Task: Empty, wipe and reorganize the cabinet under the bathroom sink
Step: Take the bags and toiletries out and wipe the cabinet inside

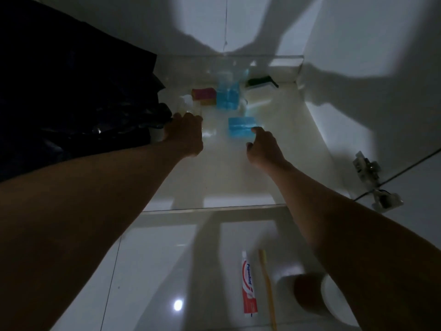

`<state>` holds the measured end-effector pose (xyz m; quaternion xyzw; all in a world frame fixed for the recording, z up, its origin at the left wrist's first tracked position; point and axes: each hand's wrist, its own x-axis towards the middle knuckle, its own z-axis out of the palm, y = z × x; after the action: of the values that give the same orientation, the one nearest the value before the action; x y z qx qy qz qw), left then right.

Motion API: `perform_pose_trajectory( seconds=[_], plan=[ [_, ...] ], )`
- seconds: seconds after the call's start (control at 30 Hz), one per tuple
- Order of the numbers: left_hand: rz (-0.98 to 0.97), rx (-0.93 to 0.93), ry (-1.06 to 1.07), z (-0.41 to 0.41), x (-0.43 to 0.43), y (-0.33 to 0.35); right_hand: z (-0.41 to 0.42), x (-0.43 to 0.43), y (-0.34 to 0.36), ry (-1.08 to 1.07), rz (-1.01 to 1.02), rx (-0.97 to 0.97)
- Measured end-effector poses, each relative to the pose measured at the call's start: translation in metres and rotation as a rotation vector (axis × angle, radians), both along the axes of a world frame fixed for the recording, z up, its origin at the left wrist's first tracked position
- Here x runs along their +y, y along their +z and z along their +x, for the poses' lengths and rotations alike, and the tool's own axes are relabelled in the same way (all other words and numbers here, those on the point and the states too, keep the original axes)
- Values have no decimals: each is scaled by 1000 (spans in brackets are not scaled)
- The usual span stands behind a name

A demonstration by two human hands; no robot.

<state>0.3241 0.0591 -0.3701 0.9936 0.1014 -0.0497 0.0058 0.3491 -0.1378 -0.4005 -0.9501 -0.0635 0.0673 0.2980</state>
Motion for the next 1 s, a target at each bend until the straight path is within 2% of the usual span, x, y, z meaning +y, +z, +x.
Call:
perform_pose_trajectory(
  seconds=[0.13, 0.27, 0.57, 0.77, 0.9, 1.0],
  plan=[
    [117, -37, -51, 3, 4, -5, 24, 14, -3, -49, -2, 59],
    [161, -56, -107, 5, 5, -7, 38, 25, -3, -87, -118, 131],
    [204, -22, -155, -15, 3, 2, 26, 35, -2, -115, -47, 117],
    [206, -58, -182, -39, 3, -1, 6, 52, 0, -187, -130, 57],
    [223, -2, -174, -54, 3, -3, 0, 53, 13, -294, 40, 193],
    [208, -4, -173, -66, 0, 1, -20, 45, 23, -254, 113, 126]
  ],
)
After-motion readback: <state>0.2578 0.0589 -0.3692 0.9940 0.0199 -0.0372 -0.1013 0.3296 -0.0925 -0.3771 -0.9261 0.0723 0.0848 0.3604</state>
